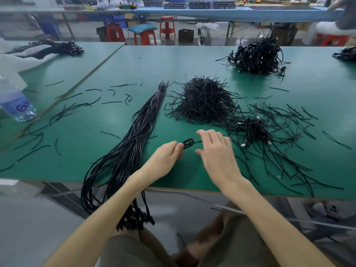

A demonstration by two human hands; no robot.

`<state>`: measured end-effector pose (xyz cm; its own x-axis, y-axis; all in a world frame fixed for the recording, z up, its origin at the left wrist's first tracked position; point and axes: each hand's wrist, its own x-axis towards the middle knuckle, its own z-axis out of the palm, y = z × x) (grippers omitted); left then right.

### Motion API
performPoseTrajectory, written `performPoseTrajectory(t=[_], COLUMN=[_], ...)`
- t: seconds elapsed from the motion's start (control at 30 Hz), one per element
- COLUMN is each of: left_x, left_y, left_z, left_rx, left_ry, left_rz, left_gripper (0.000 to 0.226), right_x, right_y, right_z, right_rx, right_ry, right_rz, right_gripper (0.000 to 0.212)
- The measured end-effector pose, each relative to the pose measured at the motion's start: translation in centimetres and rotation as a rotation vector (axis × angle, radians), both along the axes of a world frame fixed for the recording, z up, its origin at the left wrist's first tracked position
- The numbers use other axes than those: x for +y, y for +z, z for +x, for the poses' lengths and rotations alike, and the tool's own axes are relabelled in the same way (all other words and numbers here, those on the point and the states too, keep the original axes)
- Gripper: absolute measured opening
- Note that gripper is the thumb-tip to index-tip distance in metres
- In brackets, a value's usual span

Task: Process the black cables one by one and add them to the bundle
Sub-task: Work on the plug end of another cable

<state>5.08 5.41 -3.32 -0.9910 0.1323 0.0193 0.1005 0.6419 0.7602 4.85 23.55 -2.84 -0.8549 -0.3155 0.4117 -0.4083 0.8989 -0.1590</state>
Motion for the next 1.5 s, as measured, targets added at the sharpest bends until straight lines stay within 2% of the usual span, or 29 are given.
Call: performPoseTrajectory(t=[0.1,0.17,0.23,0.33,0.5,0.63,0.73,0.83,0.93,1.03,1.17,1.33,1.5], left_x=[-0.2,-0.3,-0.3,-0.3,-0.3,-0.1,0.0,0.0,0.1,0.2,0.1,-0.2,-0.1], left_y=[-0.2,-0.2,-0.2,-0.1,-0.2,0.0,0.1,0.0,-0.1,-0.2,-0.5,-0.5,-0.3], left_z=[-0.2,-0.3,-0.3,-0.3,0.0,0.2,0.2,0.3,0.3,0.3,0.7,0.9,1.3], left_rx=[-0.083,-0.162,-0.200,-0.213,-0.189,-0.194,-0.196,-0.196,-0.187,-0.165,-0.113,-0.101,-0.086], left_ry=[0.111,0.151,0.157,0.136,0.136,0.148,0.161,0.180,0.193,0.179,0.130,0.087,0.048], left_rz=[0.249,0.384,0.430,0.435,0.449,0.445,0.443,0.439,0.439,0.441,0.418,0.433,0.455], left_gripper=[0.037,0.034,0.034,0.034,0.034,0.032,0.031,0.031,0.032,0.033,0.035,0.037,0.038], right_x=[1.7,2.9,3.8,4.5,4.0,3.2,2.5,1.8,0.4,-1.5,-3.9,-5.2,-5.2], right_y=[0.1,0.0,-0.4,-1.2,-1.6,-1.3,-1.0,-0.3,0.4,0.6,0.1,-0.6,-1.0], right_z=[-0.5,-1.0,-1.5,-1.6,-2.2,-2.3,-1.9,-1.6,-0.6,0.4,0.6,0.8,0.8], right_rx=[0.062,-0.028,-0.160,-0.290,-0.302,-0.190,-0.023,-0.002,-0.081,-0.348,-0.526,-0.502,-0.454], right_ry=[-0.189,-0.273,-0.351,-0.388,-0.366,-0.305,-0.223,-0.133,-0.013,0.070,0.045,-0.017,-0.056], right_rz=[-0.077,-0.169,-0.155,-0.161,-0.166,-0.327,-0.316,-0.427,-0.597,-0.807,-0.999,-1.176,-1.241], right_gripper=[0.050,0.051,0.048,0.032,0.019,0.015,0.016,0.016,0.013,0.013,0.015,0.015,0.016])
